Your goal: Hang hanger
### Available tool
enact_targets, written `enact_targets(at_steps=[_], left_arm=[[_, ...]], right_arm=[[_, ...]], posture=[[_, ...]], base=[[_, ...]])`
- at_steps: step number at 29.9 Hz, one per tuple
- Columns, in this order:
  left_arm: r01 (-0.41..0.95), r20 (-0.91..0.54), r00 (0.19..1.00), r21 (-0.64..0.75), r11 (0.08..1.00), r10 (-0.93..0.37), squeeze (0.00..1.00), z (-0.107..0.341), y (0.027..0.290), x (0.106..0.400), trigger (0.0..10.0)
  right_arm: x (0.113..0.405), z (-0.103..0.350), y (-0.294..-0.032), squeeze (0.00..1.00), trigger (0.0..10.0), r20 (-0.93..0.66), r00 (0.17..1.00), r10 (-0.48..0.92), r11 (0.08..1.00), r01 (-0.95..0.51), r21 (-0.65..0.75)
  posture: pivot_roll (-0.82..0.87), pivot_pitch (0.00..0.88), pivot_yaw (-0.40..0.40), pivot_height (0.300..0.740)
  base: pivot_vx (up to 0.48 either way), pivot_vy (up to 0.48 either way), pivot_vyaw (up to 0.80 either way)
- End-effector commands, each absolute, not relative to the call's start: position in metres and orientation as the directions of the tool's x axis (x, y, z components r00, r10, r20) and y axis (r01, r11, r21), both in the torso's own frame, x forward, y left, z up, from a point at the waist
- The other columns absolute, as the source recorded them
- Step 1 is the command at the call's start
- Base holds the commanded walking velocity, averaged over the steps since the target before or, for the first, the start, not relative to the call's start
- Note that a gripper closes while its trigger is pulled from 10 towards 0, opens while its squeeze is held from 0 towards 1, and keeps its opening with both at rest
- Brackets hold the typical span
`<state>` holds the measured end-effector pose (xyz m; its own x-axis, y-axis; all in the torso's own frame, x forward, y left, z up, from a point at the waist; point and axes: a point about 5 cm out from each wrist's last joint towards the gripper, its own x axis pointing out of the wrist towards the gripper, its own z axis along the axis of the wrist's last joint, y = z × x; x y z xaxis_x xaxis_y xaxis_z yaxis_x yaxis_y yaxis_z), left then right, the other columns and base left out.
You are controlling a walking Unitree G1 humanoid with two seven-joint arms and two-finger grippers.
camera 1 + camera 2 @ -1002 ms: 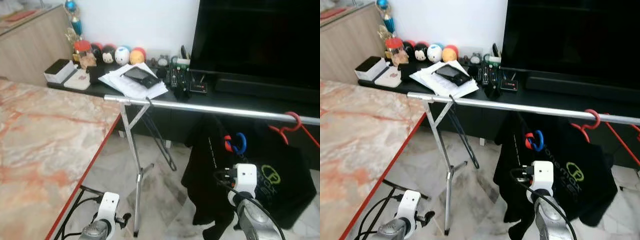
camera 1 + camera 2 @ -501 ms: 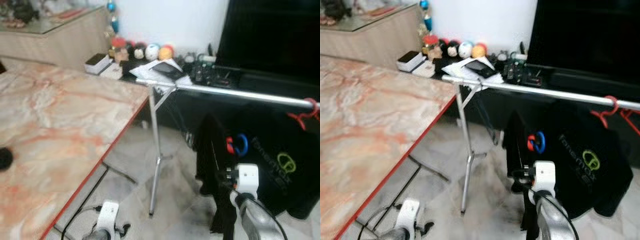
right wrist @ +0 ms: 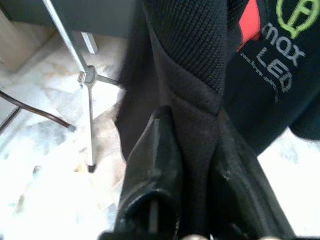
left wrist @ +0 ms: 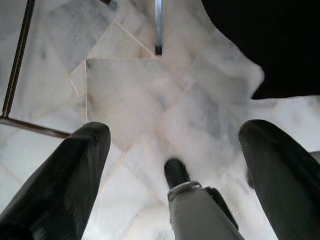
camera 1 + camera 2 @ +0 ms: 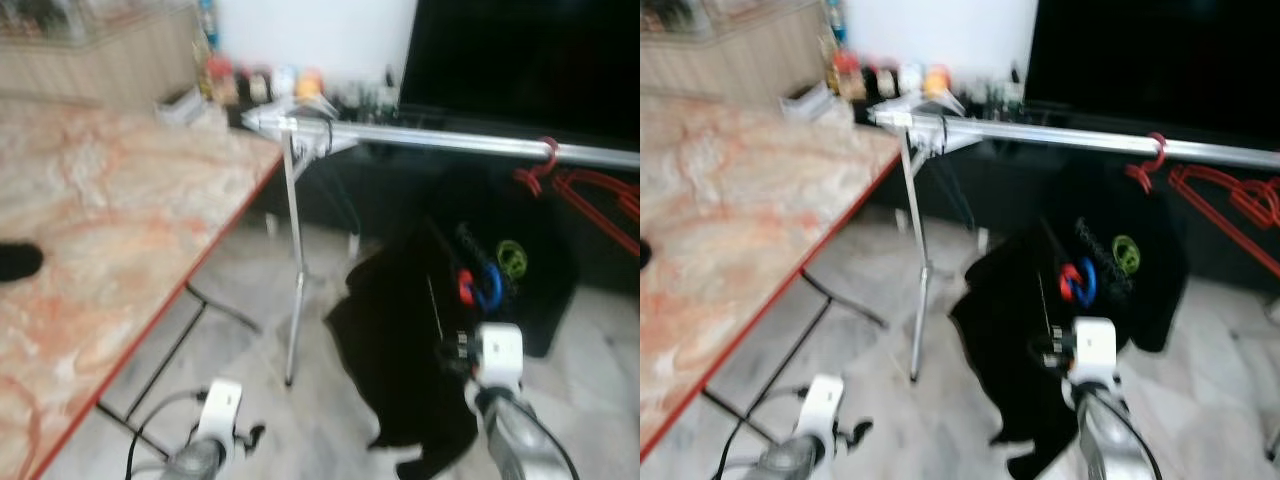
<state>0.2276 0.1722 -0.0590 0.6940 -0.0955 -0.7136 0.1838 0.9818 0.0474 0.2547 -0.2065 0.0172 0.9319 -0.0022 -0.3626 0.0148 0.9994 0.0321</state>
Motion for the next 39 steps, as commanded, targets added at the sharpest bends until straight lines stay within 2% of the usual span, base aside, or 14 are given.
enact_targets(at_steps=[1,11,16,25,29,34,36,38,39], left_arm=[[0.182,-0.727,0.681,0.047,0.982,-0.092,0.00,-0.061,0.172,0.225,10.0],[0.185,-0.725,0.682,0.048,0.982,-0.093,0.00,-0.063,0.172,0.221,10.0],[0.165,-0.740,0.667,0.039,0.986,-0.082,0.00,-0.075,0.176,0.196,10.0],[0.091,-0.799,0.602,0.052,0.994,-0.013,0.00,-0.097,0.185,0.142,10.0],[0.075,-0.825,0.565,0.046,0.996,-0.004,0.00,-0.102,0.183,0.128,10.0],[0.081,-0.811,0.585,0.033,0.996,-0.021,0.00,-0.099,0.179,0.139,10.0],[0.078,-0.764,0.645,0.046,0.996,-0.015,0.00,-0.089,0.178,0.164,10.0],[0.074,-0.750,0.662,0.050,0.996,-0.012,0.00,-0.086,0.178,0.171,10.0],[0.057,-0.723,0.691,0.054,0.997,0.000,0.00,-0.079,0.178,0.185,10.0]], right_arm=[[0.264,0.029,-0.205,0.00,10.0,-0.314,0.950,0.002,1.000,0.007,0.027],[0.256,0.029,-0.208,0.00,10.0,-0.312,0.950,-0.006,0.999,0.017,0.030],[0.229,0.024,-0.212,0.00,10.0,-0.322,0.946,-0.037,0.998,0.051,0.036],[0.197,0.016,-0.207,0.00,10.0,-0.361,0.932,-0.022,0.998,0.038,0.040],[0.194,0.014,-0.209,0.00,10.0,-0.374,0.927,-0.029,0.998,0.045,0.035],[0.208,0.028,-0.210,0.00,10.0,-0.344,0.939,-0.016,0.999,0.033,0.042],[0.225,0.036,-0.209,0.00,10.0,-0.297,0.955,-0.011,0.999,0.023,0.040],[0.231,0.038,-0.209,0.00,10.0,-0.286,0.958,-0.007,0.999,0.019,0.038],[0.243,0.042,-0.208,0.00,10.0,-0.268,0.963,-0.005,1.000,0.012,0.023]], posture=[[-0.10,0.000,0.011,0.740],[-0.09,0.000,0.013,0.740],[-0.10,0.017,0.007,0.740],[-0.07,0.199,-0.008,0.740],[-0.09,0.239,-0.012,0.740],[-0.10,0.239,-0.019,0.740],[-0.10,0.202,-0.021,0.740],[-0.10,0.190,-0.022,0.740],[-0.09,0.152,-0.020,0.740]], base=[[-0.356,0.000,0.00],[-0.359,0.000,0.00],[-0.360,0.000,0.00],[-0.359,0.000,0.00],[-0.359,0.000,0.00],[-0.359,0.000,0.00],[-0.174,0.000,0.00],[0.000,0.000,0.00],[0.000,0.000,0.00]])
